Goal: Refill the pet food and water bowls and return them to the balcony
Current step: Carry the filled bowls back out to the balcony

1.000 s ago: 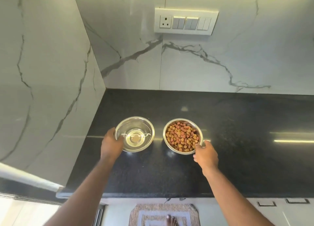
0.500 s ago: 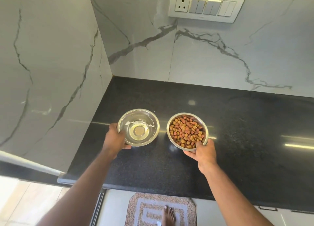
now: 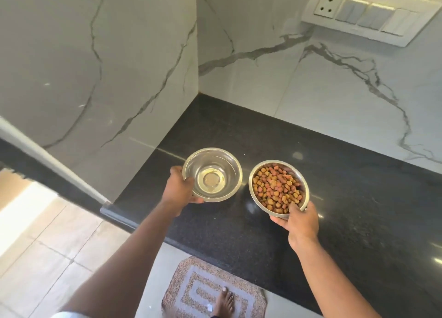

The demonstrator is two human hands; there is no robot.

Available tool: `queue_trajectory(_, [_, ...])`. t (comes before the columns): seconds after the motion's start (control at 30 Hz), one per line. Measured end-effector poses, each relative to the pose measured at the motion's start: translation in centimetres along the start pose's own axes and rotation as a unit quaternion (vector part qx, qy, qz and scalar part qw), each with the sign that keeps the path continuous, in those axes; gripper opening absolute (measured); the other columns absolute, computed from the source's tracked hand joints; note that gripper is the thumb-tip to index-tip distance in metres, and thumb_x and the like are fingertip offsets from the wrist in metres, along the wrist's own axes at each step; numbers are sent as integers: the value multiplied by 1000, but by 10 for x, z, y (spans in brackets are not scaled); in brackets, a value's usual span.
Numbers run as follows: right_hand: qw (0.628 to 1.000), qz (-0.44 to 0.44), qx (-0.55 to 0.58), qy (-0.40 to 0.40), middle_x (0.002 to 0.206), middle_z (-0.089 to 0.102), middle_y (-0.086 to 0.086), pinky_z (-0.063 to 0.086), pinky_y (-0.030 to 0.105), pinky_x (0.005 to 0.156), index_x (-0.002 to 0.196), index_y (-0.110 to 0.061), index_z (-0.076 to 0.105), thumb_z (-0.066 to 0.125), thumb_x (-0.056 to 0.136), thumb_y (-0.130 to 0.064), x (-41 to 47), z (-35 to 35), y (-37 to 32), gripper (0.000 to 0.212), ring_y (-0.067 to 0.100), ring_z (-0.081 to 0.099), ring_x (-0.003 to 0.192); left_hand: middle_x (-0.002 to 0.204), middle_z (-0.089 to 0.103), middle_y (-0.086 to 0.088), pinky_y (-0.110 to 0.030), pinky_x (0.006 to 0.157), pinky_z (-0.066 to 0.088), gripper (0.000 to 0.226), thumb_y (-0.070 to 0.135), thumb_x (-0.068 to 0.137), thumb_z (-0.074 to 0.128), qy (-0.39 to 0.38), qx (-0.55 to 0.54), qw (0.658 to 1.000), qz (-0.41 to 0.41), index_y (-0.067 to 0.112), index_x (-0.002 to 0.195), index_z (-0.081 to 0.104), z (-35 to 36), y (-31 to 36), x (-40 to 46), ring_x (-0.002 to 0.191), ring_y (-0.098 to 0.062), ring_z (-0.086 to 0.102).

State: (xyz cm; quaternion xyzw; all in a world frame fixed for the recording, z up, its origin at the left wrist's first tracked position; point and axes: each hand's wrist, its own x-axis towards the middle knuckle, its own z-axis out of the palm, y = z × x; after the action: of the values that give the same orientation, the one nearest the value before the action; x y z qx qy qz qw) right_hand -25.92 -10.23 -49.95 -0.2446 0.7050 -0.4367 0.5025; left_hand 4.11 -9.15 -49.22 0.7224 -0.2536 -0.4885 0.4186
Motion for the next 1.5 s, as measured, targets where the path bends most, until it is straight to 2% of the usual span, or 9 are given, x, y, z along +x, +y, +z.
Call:
queue_trajectory(0.37, [994, -17, -60, -86, 136, 58, 13, 63, 43, 58, 136, -15, 54, 50, 106, 0, -33, 30, 17, 34, 36, 65, 115, 116, 56, -13, -40, 52, 62, 28, 9, 98, 54, 92, -54, 994, -11, 13, 124, 43, -68, -52, -54, 81, -36, 74])
queue_trajectory(0.57, [985, -23, -100, -141, 131, 60, 14, 62, 40, 54, 136, -12, 52, 49, 107, -2, -99, 57, 41, 30, 32, 69, 104, 119, 57, -27, -45, 49, 62, 28, 11, 92, 53, 128, -76, 989, 6, 10, 120, 50, -140, -91, -106, 89, -44, 71])
queue_trajectory(0.67, [977, -27, -116, -178, 125, 63, 14, 62, 39, 52, 135, -8, 53, 47, 107, 1, -140, 73, 57, 30, 29, 71, 92, 113, 56, -22, -48, 53, 63, 22, 7, 93, 51, 157, -100, 983, -1, 19, 111, 48, -180, -113, -140, 78, -37, 72])
queue_trajectory(0.8, [960, -47, -164, -224, 123, 63, 16, 62, 39, 49, 132, -6, 54, 48, 104, 3, -196, 97, 88, 31, 31, 72, 88, 109, 57, -20, -42, 48, 59, 30, 0, 97, 47, 203, -124, 971, -8, 14, 123, 43, -236, -151, -187, 64, -27, 70])
queue_trajectory(0.93, [933, -61, -209, -288, 121, 64, 15, 63, 42, 55, 132, -8, 54, 48, 102, 3, -248, 124, 119, 32, 31, 71, 94, 110, 57, -19, -44, 46, 60, 31, 0, 98, 47, 247, -156, 956, -22, 13, 125, 43, -290, -193, -232, 72, -27, 68])
queue_trajectory(1.1, [885, -66, -271, -373, 121, 62, 14, 64, 47, 61, 132, -9, 53, 48, 101, 4, -304, 172, 151, 34, 30, 73, 86, 112, 61, -21, -67, 62, 60, 47, 19, 80, 55, 323, -182, 926, -70, 22, 125, 43, -356, -250, -278, 79, -36, 68])
queue_trajectory(1.2, [862, -56, -302, -404, 121, 60, 14, 65, 50, 63, 132, -12, 51, 48, 102, 4, -326, 211, 174, 35, 31, 74, 76, 117, 61, -23, -55, 56, 63, 45, 17, 86, 56, 374, -210, 900, -84, 22, 129, 42, -385, -282, -290, 82, -39, 71])
queue_trajectory(1.3, [837, -46, -335, -431, 124, 59, 14, 65, 48, 62, 131, -17, 49, 48, 103, 3, -338, 257, 205, 35, 32, 74, 86, 118, 60, -13, -37, 49, 60, 32, 14, 103, 55, 428, -244, 865, -93, 19, 131, 40, -411, -314, -286, 83, -38, 73])
queue_trajectory(1.5, [801, -27, -388, -455, 123, 58, 6, 65, 44, 59, 128, -20, 46, 48, 104, 5, -334, 365, 279, 34, 27, 69, 98, 112, 55, -6, -37, 50, 60, 32, 8, 106, 48, 499, -279, 809, -139, 27, 128, 37, -461, -386, -238, 57, -29, 65])
